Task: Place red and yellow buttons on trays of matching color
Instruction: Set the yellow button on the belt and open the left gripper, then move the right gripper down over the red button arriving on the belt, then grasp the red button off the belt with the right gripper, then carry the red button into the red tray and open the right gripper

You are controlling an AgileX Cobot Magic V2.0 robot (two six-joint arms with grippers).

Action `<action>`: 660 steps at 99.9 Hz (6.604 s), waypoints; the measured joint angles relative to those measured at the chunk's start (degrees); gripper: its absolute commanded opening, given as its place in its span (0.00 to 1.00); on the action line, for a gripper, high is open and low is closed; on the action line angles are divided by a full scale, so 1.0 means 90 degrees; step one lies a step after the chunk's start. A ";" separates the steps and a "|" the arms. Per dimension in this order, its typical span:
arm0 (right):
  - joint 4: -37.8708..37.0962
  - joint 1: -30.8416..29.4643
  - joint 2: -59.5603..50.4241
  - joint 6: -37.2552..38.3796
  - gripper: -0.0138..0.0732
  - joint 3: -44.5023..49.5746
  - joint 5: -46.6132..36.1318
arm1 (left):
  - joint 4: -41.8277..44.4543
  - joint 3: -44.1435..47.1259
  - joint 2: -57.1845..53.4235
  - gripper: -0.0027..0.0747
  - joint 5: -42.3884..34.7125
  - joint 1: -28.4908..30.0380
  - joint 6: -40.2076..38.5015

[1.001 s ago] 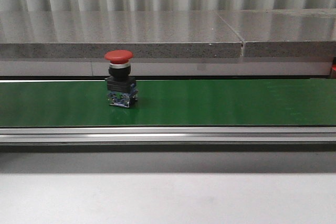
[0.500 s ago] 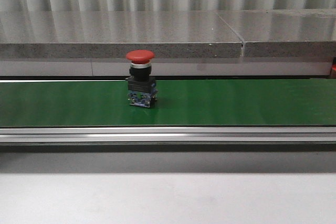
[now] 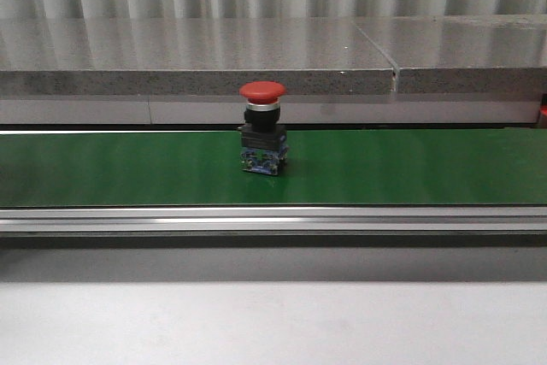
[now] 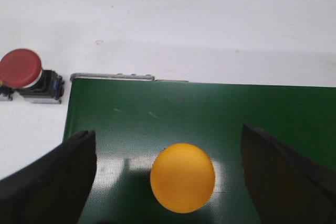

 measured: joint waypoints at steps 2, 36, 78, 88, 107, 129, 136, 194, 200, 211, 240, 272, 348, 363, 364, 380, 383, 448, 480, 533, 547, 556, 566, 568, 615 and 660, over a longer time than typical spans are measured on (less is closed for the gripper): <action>0.0000 0.0000 0.0000 0.0000 0.08 0.0000 0.0000 | 0.0000 0.0000 -0.0054 0.74 0.0000 -0.0041 0.0006; 0.0000 0.0000 0.0000 0.0000 0.08 0.0000 0.0000 | 0.0000 0.0530 -0.1327 0.74 -0.0437 -0.0576 0.0185; 0.0000 0.0000 0.0000 0.0000 0.08 0.0000 0.0000 | 0.0000 0.2236 -0.3778 0.72 -0.1085 -0.0747 0.0209; 0.0000 0.0000 0.0000 0.0000 0.08 0.0000 0.0000 | 0.0000 0.2486 -0.4339 0.63 -0.1085 -0.0747 0.0209; 0.0000 0.0000 0.0000 0.0000 0.08 0.0000 0.0000 | 0.0000 0.2812 -0.5080 0.36 -0.1099 -0.0747 0.0221; 0.0000 0.0000 0.0000 0.0000 0.08 0.0000 0.0011 | 0.0000 0.3001 -0.5366 0.03 -0.1099 -0.0747 0.0221; 0.0000 0.0000 0.0000 0.0000 0.08 0.0000 0.0035 | 0.0000 0.3001 -0.5366 0.01 -0.1099 -0.0747 0.0221; 0.0130 0.0000 0.0000 0.0000 0.78 0.0000 0.0300 | 0.0000 0.3001 -0.5366 0.01 -0.1062 -0.0747 0.0221; 0.0190 0.0000 0.0000 0.0000 0.78 0.0000 0.0300 | 0.0000 0.3001 -0.5366 0.01 -0.1062 -0.0747 0.0221; 0.0264 0.0000 0.0102 -0.0042 0.78 0.0000 0.0300 | 0.0000 0.3001 -0.5366 0.01 -0.1062 -0.0747 0.0221; 0.0691 0.0000 0.1262 -0.0646 0.78 -0.0386 0.0490 | 0.0000 0.3001 -0.5366 0.01 -0.1062 -0.0747 0.0221; 0.1105 0.0068 0.2819 -0.1106 0.78 -0.0921 0.0631 | 0.0000 0.3001 -0.5366 0.01 -0.1062 -0.0747 0.0221; 0.1148 0.0740 0.5030 -0.1504 0.78 -0.1750 -0.0411 | 0.0000 0.3001 -0.5366 0.01 -0.1062 -0.0747 0.0233; 0.1148 0.0740 0.5286 -0.1515 0.58 -0.1842 -0.0560 | 0.0000 0.3001 -0.5366 0.01 -0.1062 -0.0747 0.0233; 0.1136 0.0740 0.5288 -0.1515 0.55 -0.1842 -0.0577 | 0.0000 0.3001 -0.5366 0.01 -0.1062 -0.0747 0.0233; 0.1087 0.0740 0.5423 -0.1553 0.32 -0.1858 -0.0619 | 0.0000 0.3001 -0.5366 0.01 -0.1062 -0.0747 0.0233; 0.1089 0.0740 0.5423 -0.1553 0.31 -0.1886 -0.0598 | 0.0000 0.3001 -0.5366 0.01 -0.1062 -0.0747 0.0233; 0.1051 -0.2246 0.5563 -0.1268 0.31 -0.4335 0.1130 | 0.0000 0.3001 -0.5366 0.01 -0.1062 -0.0747 0.0233; 0.1042 -0.3356 0.6342 -0.1062 0.31 -0.4519 0.0426 | 0.0000 0.3001 -0.5366 0.01 -0.1062 -0.0747 0.0233; 0.1042 -0.3477 0.8401 -0.1034 0.31 -0.5779 0.0004 | 0.0000 0.3001 -0.5366 0.01 -0.1062 -0.0747 0.0233; 0.1042 -0.3477 0.8789 -0.1018 0.31 -0.5999 0.0004 | 0.0000 0.3001 -0.5366 0.01 -0.1062 -0.0747 0.0233; 0.1042 -0.3477 0.9003 -0.1003 0.31 -0.6040 0.0004 | 0.0000 0.3001 -0.5366 0.01 -0.1062 -0.0747 0.0233; 0.1042 -0.3477 0.9158 -0.1003 0.31 -0.6040 0.0004 | 0.0000 0.3001 -0.5366 0.01 -0.1062 -0.0747 0.0233; 0.1042 -0.3477 0.9194 -0.1003 0.31 -0.6040 0.0004 | 0.0000 0.3001 -0.5366 0.01 -0.1062 -0.0747 0.0233; 0.1094 -0.3583 0.9409 -0.1003 0.64 -0.6079 0.0004 | 0.0000 0.3001 -0.5366 0.01 -0.1062 -0.0747 0.0233; 0.1070 -0.3840 0.8929 -0.0987 0.88 -0.6079 0.0095 | 0.0000 0.3001 -0.5366 0.01 -0.1062 -0.0747 0.0233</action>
